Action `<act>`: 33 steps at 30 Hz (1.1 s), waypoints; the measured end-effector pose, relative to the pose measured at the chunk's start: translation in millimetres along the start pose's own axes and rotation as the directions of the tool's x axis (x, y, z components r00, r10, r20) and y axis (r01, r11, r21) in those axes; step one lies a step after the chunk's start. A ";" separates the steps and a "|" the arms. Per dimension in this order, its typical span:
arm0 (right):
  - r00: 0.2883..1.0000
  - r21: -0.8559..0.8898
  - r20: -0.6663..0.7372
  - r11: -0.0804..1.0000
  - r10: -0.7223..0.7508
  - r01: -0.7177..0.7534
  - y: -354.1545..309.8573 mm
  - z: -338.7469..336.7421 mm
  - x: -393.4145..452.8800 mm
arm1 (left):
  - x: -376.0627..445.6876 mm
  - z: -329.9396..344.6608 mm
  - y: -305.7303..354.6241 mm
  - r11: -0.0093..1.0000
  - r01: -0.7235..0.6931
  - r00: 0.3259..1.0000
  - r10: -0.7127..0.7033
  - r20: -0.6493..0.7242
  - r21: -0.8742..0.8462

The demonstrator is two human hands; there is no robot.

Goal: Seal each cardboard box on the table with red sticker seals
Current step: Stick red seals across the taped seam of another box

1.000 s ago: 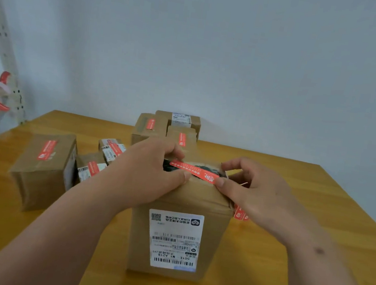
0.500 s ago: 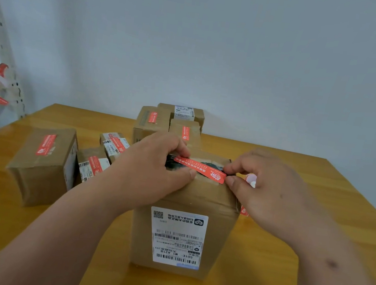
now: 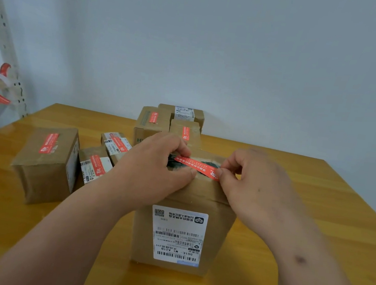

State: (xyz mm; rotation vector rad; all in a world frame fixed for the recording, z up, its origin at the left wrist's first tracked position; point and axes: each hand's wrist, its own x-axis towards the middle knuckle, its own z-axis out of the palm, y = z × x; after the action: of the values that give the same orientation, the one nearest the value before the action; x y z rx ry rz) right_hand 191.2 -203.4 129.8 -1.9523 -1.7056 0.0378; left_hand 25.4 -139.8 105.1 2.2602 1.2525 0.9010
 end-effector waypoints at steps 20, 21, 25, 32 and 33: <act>0.996 0.198 0.035 0.976 0.082 -0.087 -21.8 -7.5 0.5 | -3.0 -0.7 -0.6 1.000 -0.009 1.000 0.009 -0.007 -0.014; 0.996 0.229 0.032 0.969 0.086 -0.091 -23.6 -8.3 0.7 | -3.1 -1.1 -0.6 1.000 -0.008 1.000 0.008 -0.004 -0.012; 0.996 0.328 0.030 0.941 0.081 -0.086 -29.4 -12.4 0.6 | -3.5 -2.2 -1.3 1.000 -0.006 1.000 0.006 0.006 -0.012; 0.998 0.391 0.024 0.918 0.054 -0.059 -32.7 -13.2 0.4 | -4.3 -3.3 -2.5 0.999 0.015 1.000 -0.014 0.021 -0.044; 0.999 0.397 0.013 0.917 0.045 -0.046 -32.5 -13.3 0.7 | -3.9 -2.8 -2.6 0.999 0.017 1.000 -0.016 0.018 -0.047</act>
State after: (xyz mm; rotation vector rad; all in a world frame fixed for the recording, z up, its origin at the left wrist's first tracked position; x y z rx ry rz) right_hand 166.6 -206.1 154.7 -1.6850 -1.5116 0.3766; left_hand 20.4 -141.7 104.1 2.2137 1.2278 0.8927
